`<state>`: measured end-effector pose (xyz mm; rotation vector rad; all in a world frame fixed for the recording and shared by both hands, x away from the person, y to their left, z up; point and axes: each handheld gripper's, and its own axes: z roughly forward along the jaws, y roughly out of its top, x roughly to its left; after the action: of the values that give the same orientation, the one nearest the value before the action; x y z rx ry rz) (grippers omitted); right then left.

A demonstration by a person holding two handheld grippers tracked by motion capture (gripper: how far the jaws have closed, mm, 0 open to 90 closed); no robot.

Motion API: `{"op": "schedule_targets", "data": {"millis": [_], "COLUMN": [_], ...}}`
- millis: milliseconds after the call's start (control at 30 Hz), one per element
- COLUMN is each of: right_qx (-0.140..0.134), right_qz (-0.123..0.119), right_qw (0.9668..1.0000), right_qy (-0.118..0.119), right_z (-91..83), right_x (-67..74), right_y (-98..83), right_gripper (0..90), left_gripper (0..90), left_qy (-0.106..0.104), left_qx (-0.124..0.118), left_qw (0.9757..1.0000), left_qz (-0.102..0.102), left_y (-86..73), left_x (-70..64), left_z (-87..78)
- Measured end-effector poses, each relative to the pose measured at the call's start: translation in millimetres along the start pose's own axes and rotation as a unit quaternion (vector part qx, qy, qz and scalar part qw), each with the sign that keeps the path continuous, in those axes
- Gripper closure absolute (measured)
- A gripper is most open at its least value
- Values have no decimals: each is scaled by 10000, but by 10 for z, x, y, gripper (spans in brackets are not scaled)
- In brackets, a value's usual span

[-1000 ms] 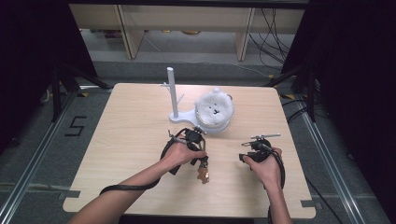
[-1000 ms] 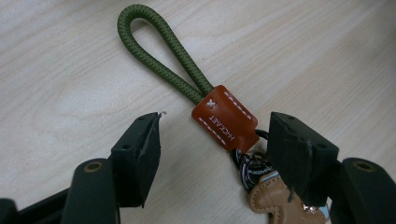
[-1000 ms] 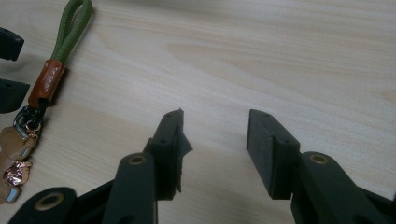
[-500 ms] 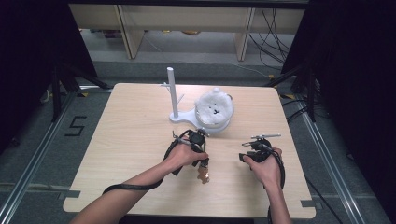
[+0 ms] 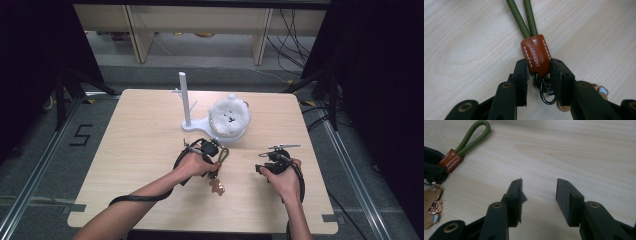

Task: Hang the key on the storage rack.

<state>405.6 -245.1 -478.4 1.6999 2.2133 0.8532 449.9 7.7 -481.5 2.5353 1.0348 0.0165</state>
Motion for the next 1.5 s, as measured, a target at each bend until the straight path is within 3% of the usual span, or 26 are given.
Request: {"op": "schedule_targets", "data": {"millis": [200, 233, 267, 400, 433, 600, 700, 800, 833, 933, 1033, 1300, 1500], "right_qx": [-11, 72, 131, 69, 94, 106, 40, -30, 92, 100, 69, 186, 127], "right_qz": [14, 262, 286, 25, 216, 140, 166, 233, 261, 263, 177, 196, 230], "right_qw": [10000, 9996, 9995, 9999, 9997, 9998, 9999, 9997, 9996, 9996, 9998, 9996, 9997], "right_qy": [-28, 51, -24, -80, -71, 25, 23, 56, 81, 85, 46, -11, -6], "right_z": [9, 5, 5, 25, 20, 1, 10, 23, 9, 8, 9, 2, 10], "right_x": [-1, 35, 37, -2, 20, 12, 12, 24, 30, 30, 11, 1, 9], "right_y": [-2, -8, -11, -8, -13, -6, -10, -14, -10, -11, -12, -14, -19], "right_gripper": [575, 575, 574, 574, 573, 568, 566, 565, 564, 563, 562, 560, 560], "left_gripper": [714, 728, 730, 734, 735, 707, 607, 570, 558, 530, 520, 510, 482], "left_qy": [53, 65, 87, 102, 102, 73, 31, 37, 49, 43, 56, -16, -35], "left_qx": [-4, -21, -19, -37, -7, 67, 61, 67, 53, 55, 100, 119, 136], "left_qw": [9997, 9995, 9992, 9989, 9987, 9994, 9998, 9999, 9998, 9998, 9998, 9999, 9999], "left_qz": [224, 315, 383, 450, 499, 332, 166, 149, 192, 181, 171, 27, -71], "left_y": [-1, -8, -11, -18, -14, 6, 15, 24, 36, 50, 75, 113, 151], "left_x": [-9, -20, -22, -35, -35, -28, -17, -26, -35, -53, -69, -96, -101], "left_z": [-4, -5, -7, -6, -9, -5, 9, 13, 22, 31, 42, 12, 22]}}
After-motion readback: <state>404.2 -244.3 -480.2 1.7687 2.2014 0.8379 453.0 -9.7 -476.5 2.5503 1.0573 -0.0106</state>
